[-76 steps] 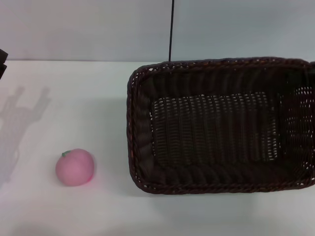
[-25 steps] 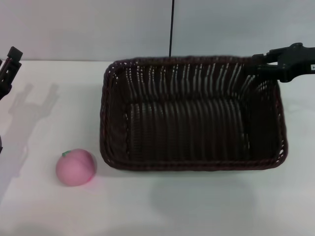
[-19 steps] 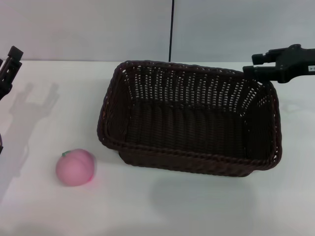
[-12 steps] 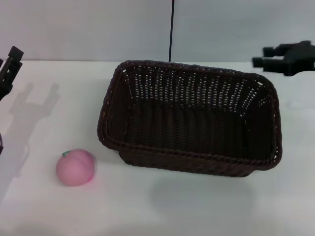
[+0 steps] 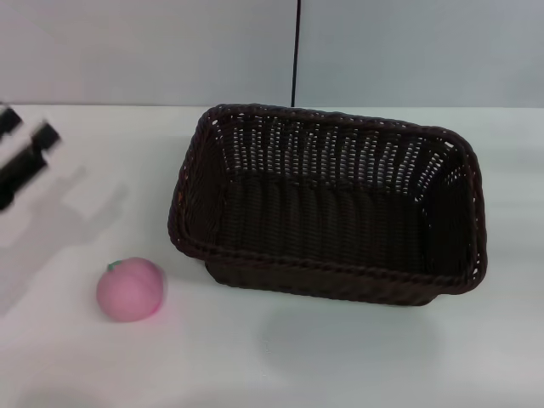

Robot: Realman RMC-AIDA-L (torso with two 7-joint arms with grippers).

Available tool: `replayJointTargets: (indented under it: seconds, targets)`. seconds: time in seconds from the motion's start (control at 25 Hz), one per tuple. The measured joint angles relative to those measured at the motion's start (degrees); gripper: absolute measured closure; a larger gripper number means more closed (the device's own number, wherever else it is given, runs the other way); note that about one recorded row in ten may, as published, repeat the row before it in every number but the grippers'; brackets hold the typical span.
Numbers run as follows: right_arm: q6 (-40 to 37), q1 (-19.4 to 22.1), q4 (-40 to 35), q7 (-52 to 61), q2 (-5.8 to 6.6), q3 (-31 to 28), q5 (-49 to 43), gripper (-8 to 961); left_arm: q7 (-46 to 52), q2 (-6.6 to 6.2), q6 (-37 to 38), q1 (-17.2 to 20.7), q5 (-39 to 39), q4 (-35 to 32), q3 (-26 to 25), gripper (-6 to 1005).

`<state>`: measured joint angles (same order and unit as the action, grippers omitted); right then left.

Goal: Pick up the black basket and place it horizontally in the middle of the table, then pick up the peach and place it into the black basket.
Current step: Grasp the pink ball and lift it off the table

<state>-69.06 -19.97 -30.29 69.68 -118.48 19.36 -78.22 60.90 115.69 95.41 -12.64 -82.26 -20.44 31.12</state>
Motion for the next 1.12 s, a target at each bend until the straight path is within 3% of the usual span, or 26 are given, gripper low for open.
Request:
replayJointTargets:
  seconds: [0.12, 0.2, 0.28, 0.68, 1.12]
  targets:
    - [0.31, 3.44, 5.64, -1.22, 0.71, -2.44, 8.28, 453, -0.74, -1.10, 1.01, 2.00, -8.53, -2.10, 0.09, 176]
    - [0.47, 3.81, 9.49, -1.26, 1.78, -3.43, 9.48, 453, -2.05, -1.08, 0.38, 2.84, -12.91, -2.05, -0.13, 176]
    - [0.52, 3.70, 10.61, -1.28, 2.05, -3.49, 9.49, 453, -2.72, -0.93, -0.08, 3.00, -13.94, -1.96, -0.08, 176]
    - [1.11, 2.96, 11.22, -1.32, 1.24, -3.11, 9.53, 453, -4.20, 1.08, -3.93, 2.69, -23.65, -2.05, 0.28, 177]
    - [1.30, 2.36, 12.25, -1.44, 1.19, -3.00, 9.59, 453, -3.70, 1.56, -7.48, 0.83, -29.21, -2.24, 0.05, 202]
